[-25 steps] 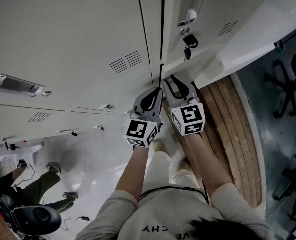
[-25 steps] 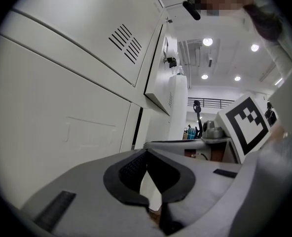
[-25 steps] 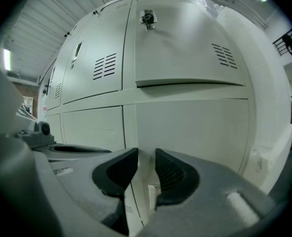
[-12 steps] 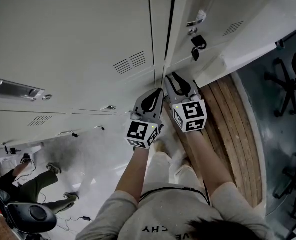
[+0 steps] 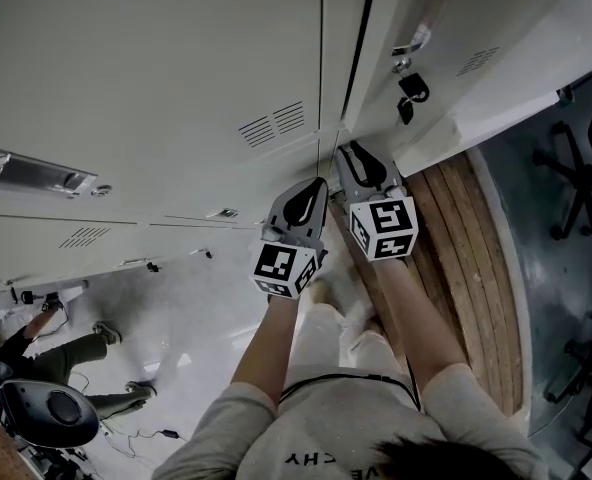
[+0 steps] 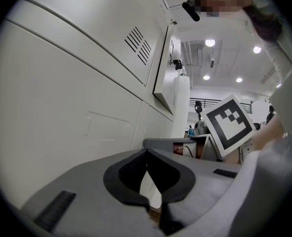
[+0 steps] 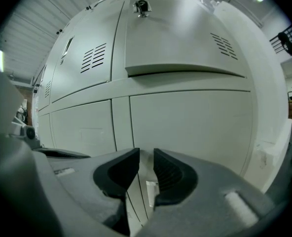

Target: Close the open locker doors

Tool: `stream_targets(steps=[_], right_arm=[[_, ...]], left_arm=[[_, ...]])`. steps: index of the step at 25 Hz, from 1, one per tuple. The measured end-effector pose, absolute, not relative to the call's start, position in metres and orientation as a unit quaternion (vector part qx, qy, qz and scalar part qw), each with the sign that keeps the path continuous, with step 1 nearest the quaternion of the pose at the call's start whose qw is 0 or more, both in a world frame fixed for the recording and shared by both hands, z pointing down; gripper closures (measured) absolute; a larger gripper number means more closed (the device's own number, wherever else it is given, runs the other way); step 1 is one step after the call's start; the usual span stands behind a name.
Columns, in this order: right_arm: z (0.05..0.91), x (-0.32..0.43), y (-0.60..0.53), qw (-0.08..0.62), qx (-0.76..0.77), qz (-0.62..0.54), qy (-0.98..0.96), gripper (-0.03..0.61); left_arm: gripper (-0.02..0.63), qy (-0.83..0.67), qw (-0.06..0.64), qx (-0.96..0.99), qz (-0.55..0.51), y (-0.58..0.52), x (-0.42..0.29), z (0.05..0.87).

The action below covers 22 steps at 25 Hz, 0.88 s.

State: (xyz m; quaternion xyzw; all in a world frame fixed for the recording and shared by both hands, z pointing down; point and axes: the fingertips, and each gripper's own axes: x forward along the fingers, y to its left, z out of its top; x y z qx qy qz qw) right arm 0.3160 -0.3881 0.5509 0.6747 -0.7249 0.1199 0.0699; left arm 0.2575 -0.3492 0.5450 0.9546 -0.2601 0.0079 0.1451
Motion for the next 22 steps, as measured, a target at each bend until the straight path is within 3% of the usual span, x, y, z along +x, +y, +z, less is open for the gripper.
stream_targets(steps=[22], right_arm=[[0.535,0.297,-0.365,0.067,0.648,0.108,-0.751,0.515]], left_arm=[[0.615,-0.301,0.128,0.945,0.000,-0.347,0.222,0.525]])
